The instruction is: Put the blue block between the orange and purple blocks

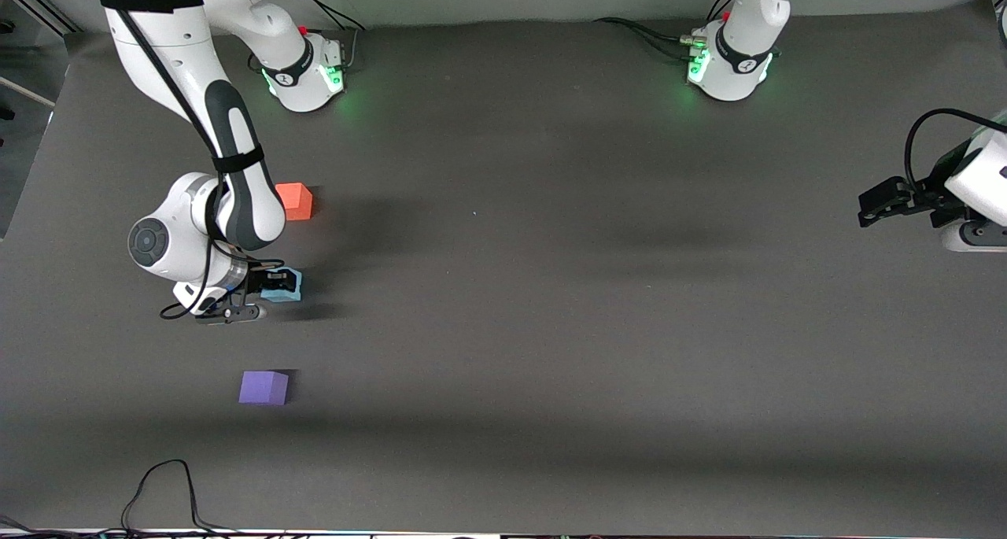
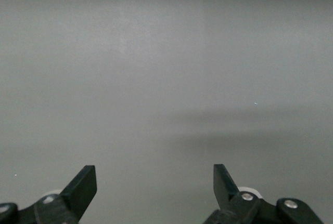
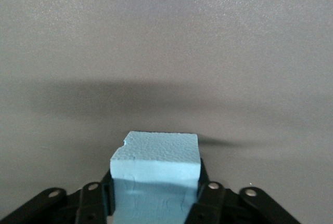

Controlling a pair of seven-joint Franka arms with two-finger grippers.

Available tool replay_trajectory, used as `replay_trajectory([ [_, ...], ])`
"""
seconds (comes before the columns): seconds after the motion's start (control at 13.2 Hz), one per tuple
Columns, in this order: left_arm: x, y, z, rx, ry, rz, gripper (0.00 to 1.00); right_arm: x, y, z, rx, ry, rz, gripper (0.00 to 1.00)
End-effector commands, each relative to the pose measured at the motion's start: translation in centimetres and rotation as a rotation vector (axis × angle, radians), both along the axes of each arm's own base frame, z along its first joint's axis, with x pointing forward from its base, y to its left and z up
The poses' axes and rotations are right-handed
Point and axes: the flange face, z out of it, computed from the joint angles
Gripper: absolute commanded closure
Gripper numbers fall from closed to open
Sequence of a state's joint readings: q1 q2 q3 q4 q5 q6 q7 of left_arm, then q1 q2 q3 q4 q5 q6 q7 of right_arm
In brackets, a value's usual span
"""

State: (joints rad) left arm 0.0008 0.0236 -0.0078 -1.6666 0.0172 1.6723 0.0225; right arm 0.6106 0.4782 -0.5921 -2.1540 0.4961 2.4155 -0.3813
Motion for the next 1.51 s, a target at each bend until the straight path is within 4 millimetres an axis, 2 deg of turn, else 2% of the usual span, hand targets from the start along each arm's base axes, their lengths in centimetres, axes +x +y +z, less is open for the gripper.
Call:
replay_trajectory([
  [0.0,-0.6,-0.3,0.5,-0.01,0.008,-0.02,0.0,0.6,0.4,1.6,0.036,-0.034,0.002,0.0],
  [0.23,-0.5,-0.2,0.4,-0.01,0.01,-0.018,0.0,1.2,1.0,4.9,0.103,0.011,0.019,0.0],
  [0.3,-0.6,-0.2,0.4,-0.01,0.012,-0.018,0.0,1.4,0.5,6.2,0.11,0.014,0.025,0.0],
  [0.53,-0.6,-0.2,0.4,-0.01,0.01,-0.018,0.0,1.7,0.5,11.2,0.109,-0.039,0.092,0.0],
  [0.68,-0.6,-0.2,0.4,-0.01,0.012,-0.018,0.0,1.7,0.7,16.1,0.118,-0.07,0.135,0.0],
  [0.76,-0.6,-0.2,0.4,-0.01,0.012,-0.018,0.0,1.8,1.2,19.2,0.102,-0.071,0.116,0.0],
  [0.83,-0.6,-0.1,0.4,-0.01,0.013,-0.017,0.0,1.6,3.0,22.3,0.078,-0.05,0.107,0.0],
  [0.98,-0.5,-0.2,0.3,-0.01,0.015,-0.018,0.0,0.8,4.5,28.2,0.061,-0.057,0.095,0.0],
  [1.06,-0.5,-0.1,0.3,-0.01,0.015,-0.017,0.0,0.3,4.2,30.6,0.078,-0.085,0.096,0.0],
  [1.14,-0.5,-0.2,0.3,-0.01,0.015,-0.018,0.0,-0.6,4.8,32.7,0.086,-0.097,0.12,0.0],
  [1.29,-0.5,-0.2,0.3,-0.01,0.015,-0.018,0.0,-2.7,4.0,36.6,0.042,-0.127,0.128,0.0],
  [1.44,-0.5,-0.2,0.3,-0.01,0.015,-0.018,0.0,-4.2,3.2,38.4,0.029,-0.122,0.099,0.0],
])
